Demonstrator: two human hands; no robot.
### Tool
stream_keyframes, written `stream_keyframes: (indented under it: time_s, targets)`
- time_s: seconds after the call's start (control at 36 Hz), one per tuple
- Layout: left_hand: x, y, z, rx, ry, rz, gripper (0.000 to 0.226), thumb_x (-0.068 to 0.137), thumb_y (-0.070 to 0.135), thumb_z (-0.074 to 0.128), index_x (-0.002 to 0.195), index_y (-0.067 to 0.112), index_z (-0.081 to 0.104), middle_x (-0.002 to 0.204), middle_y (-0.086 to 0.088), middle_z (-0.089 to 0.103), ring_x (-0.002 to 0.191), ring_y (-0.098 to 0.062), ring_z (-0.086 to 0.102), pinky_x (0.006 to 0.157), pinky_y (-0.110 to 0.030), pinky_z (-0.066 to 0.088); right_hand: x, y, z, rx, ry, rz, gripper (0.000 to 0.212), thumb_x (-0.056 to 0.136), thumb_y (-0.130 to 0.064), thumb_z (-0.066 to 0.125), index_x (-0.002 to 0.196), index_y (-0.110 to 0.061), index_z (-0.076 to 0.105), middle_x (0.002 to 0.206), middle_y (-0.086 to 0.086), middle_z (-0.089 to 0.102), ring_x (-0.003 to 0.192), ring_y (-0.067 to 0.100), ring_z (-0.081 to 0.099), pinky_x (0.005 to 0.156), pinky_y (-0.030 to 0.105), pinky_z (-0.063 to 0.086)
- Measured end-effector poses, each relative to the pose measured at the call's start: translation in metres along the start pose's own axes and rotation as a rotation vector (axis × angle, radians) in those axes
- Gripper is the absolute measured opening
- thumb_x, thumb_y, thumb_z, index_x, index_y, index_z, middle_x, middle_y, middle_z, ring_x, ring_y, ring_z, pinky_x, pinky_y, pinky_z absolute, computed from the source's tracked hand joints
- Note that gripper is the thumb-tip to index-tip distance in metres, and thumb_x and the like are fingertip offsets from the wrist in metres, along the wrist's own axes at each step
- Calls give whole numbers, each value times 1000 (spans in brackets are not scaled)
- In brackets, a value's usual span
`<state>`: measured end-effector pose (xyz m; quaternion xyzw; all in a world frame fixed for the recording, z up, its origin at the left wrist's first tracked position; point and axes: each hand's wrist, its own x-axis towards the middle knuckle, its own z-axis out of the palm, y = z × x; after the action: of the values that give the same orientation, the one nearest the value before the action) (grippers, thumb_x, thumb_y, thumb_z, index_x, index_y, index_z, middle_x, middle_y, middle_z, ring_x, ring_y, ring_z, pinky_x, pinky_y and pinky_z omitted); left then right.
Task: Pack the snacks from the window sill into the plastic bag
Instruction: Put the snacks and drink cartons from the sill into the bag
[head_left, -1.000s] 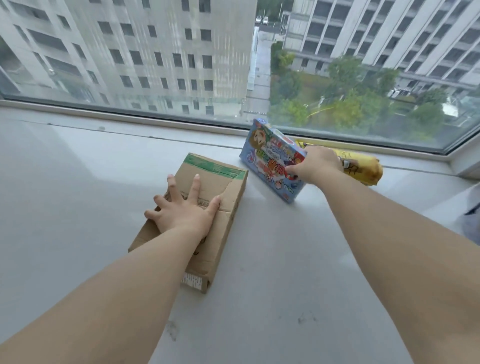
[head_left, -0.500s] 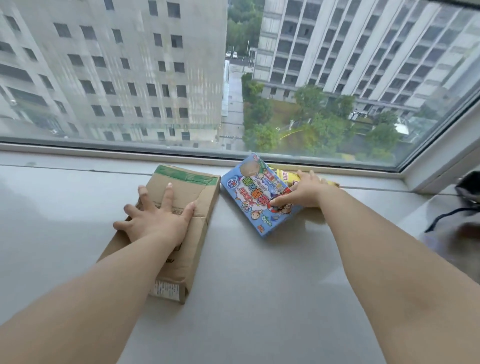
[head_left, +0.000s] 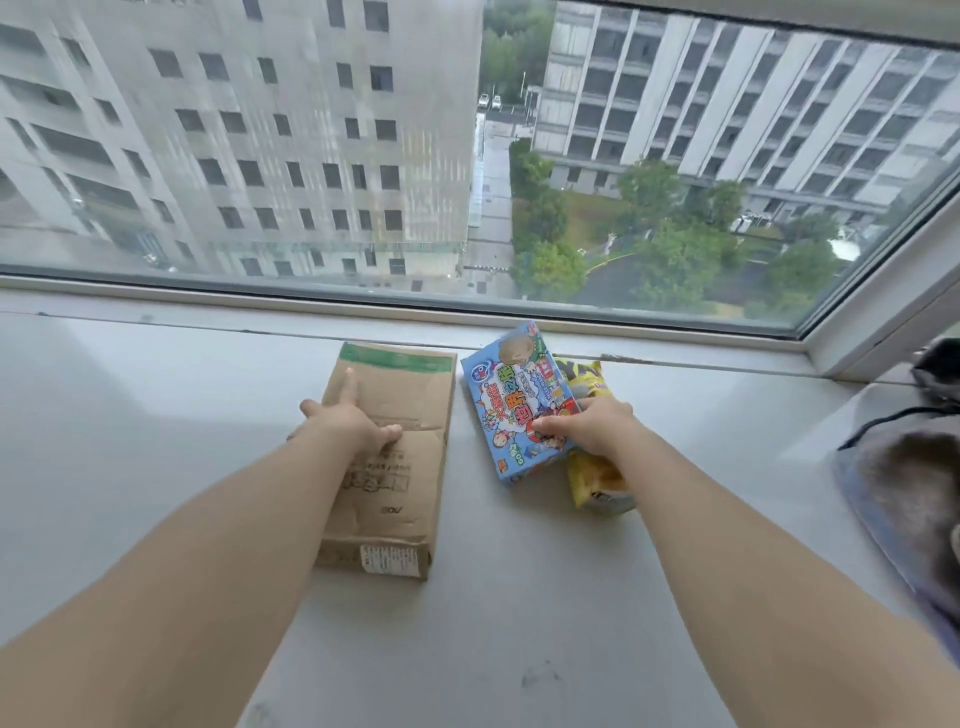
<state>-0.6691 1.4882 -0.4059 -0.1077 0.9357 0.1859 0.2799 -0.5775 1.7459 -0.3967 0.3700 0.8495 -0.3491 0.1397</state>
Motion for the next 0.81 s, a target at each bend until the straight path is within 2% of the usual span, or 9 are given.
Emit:
stream_keyframes:
  time_s: [0.08, 0.17, 0.28, 0.44, 0.5, 0.56, 0.61, 0.69, 0.81]
  targets:
    - [-26, -13, 9, -55, -24, -40, 127, 67, 58, 75, 141, 40, -27, 141, -17, 18, 123, -39, 43, 104, -47, 36, -31, 8, 22, 90, 21, 55, 71, 59, -62, 77, 120, -29, 62, 123, 7, 48, 94, 19, 48, 86, 28, 43]
    - [-52, -33, 23, -74, -16, -85, 133, 60, 61, 78, 143, 38, -24, 137, -21, 27, 119, -38, 47, 99, -47, 40, -72, 15, 42, 110, 37, 88, 68, 66, -60, 72, 122, -24, 58, 123, 9, 42, 99, 24, 51, 85, 29, 44]
    - [-85, -71, 31, -68, -30, -146, 131, 53, 64, 80, 147, 21, 0, 134, -21, 40, 121, -36, 47, 99, -45, 42, -131, 32, 60, 152, 28, 142, 62, 71, -57, 70, 122, -23, 57, 121, 9, 40, 107, 26, 53, 88, 31, 45]
    - [-141, -133, 39, -148, -144, -231, 125, 41, 64, 85, 134, 3, 26, 131, -17, 48, 121, -34, 49, 99, -44, 45, -220, 65, 90, 198, 32, 217, 57, 72, -56, 69, 120, -27, 59, 117, 6, 39, 106, 24, 53, 84, 29, 45]
    - [-157, -160, 44, -239, -196, -253, 123, 31, 66, 86, 127, 3, 42, 120, -16, 57, 111, -33, 57, 94, -43, 48, -251, 74, 99, 215, 30, 248, 57, 71, -56, 70, 119, -27, 59, 109, 3, 37, 102, 22, 54, 82, 29, 46]
    - [-169, -192, 55, -389, -218, -270, 110, 22, 68, 84, 109, 6, 62, 98, -14, 69, 89, -33, 66, 85, -44, 54, -283, 82, 107, 233, 32, 266, 53, 71, -54, 70, 117, -28, 60, 105, 2, 35, 94, 21, 52, 82, 27, 45]
    - [-177, -221, 69, -554, -237, -256, 90, 26, 63, 84, 95, 8, 69, 82, -13, 73, 76, -34, 70, 78, -46, 57, -312, 89, 113, 241, 38, 284, 49, 73, -50, 68, 117, -29, 60, 105, 3, 36, 87, 19, 48, 82, 26, 44]
    - [-214, -239, 66, -680, -309, -183, 93, 25, 63, 86, 101, 13, 66, 84, -12, 74, 75, -34, 71, 73, -48, 58, -350, 92, 120, 251, 65, 289, 48, 74, -48, 66, 117, -28, 58, 106, 4, 37, 86, 19, 50, 79, 25, 45]
    - [-288, -242, 25, -763, -242, -45, 68, 62, 45, 82, 113, 14, 51, 96, -11, 69, 82, -30, 69, 77, -46, 57, -397, 83, 122, 268, 110, 276, 49, 74, -49, 68, 117, -26, 59, 112, 9, 42, 88, 23, 51, 89, 33, 47]
